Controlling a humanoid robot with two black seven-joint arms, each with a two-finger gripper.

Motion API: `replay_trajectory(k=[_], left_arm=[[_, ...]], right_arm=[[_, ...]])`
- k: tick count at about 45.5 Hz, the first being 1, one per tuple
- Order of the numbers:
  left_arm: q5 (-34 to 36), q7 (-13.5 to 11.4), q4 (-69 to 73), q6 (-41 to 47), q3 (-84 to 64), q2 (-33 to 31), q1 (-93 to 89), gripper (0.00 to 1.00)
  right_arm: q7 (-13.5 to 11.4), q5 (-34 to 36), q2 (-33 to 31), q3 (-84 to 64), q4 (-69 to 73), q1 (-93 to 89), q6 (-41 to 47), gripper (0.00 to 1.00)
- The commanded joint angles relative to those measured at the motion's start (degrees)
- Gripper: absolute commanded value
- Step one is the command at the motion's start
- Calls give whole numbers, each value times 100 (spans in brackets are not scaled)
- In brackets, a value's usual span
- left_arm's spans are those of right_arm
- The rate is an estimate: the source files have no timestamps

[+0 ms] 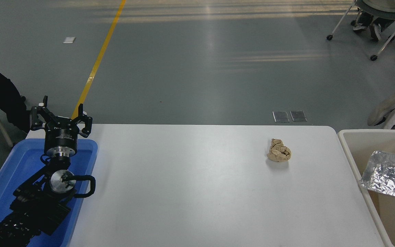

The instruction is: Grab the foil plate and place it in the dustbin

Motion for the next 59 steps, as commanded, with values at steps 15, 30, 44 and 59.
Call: replay_trajectory(k=[15, 30, 44, 59], left_arm=[[0, 0, 1, -1, 0, 0, 0, 99], [0, 0, 1, -1, 0, 0, 0, 99], [0, 0, 1, -1, 0, 0, 0, 99], [18, 9, 1, -10, 0, 0, 0, 99]], right_arm=[[-146, 17, 377, 13, -568, -250, -2, 0], [-146, 245, 571, 153, -533, -267, -151, 100], [-128, 254, 694, -39, -411, 232, -46, 100], [-119, 263, -404, -2306, 2524, 3545, 568, 100]])
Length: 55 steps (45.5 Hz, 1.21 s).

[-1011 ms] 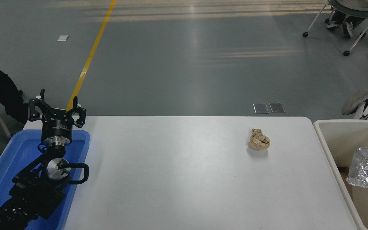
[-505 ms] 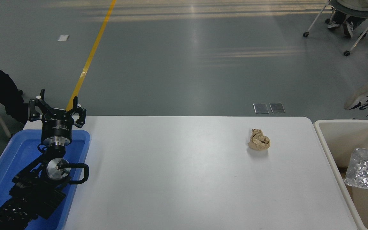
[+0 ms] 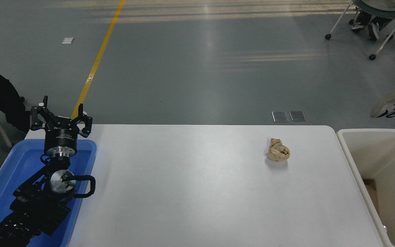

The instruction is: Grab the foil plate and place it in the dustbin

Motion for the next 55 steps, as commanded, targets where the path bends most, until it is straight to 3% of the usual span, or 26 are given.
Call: replay_trajectory(k=[1, 15, 26, 41, 55], left_arm=[[2, 9, 0, -8, 1, 0, 0, 99], [10, 9, -9, -8, 1, 0, 0, 99], [2, 9, -9, -8, 1, -8, 0, 99], [2, 0, 0, 1, 1, 0, 0, 99], [-7, 0, 0, 1, 1, -8, 0, 99]], right_arm=[[-1, 19, -584, -1472, 2061, 2392, 602, 100], [-10, 89, -285, -1921, 4426, 5074, 2589, 100], [8, 1284, 883, -2448, 4875, 6420, 3732, 100], [-1, 2479, 2035, -2721, 5086, 6780, 3873, 100], [-1, 2664, 2370, -2905, 5288, 7255, 3934, 100]])
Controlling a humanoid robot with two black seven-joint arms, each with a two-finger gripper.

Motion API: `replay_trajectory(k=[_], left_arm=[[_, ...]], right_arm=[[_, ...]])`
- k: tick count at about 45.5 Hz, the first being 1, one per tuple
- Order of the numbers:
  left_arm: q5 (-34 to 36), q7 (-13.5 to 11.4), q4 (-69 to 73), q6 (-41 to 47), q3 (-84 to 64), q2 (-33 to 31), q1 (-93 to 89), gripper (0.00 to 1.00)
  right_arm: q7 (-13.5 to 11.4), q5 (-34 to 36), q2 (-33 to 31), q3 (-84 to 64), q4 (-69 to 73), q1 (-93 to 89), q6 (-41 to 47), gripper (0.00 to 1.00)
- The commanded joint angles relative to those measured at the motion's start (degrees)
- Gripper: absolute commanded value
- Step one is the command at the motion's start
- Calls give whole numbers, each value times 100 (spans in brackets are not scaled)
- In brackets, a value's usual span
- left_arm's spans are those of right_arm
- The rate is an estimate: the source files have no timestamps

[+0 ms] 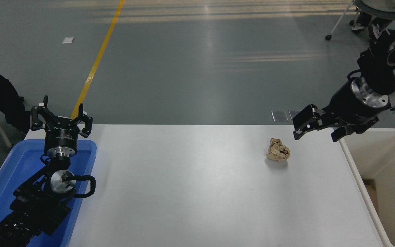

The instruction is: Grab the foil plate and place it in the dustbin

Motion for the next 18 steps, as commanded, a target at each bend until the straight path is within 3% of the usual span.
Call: replay_trajectory(k=[1, 18], left_arm=[[-2, 0, 0, -1, 0, 0, 0, 99], [-20, 0, 0, -1, 0, 0, 0, 99]], right_arm=[[0, 313, 311, -210, 260, 478, 109, 100], [9, 489, 275, -429, 665, 838, 109, 100]])
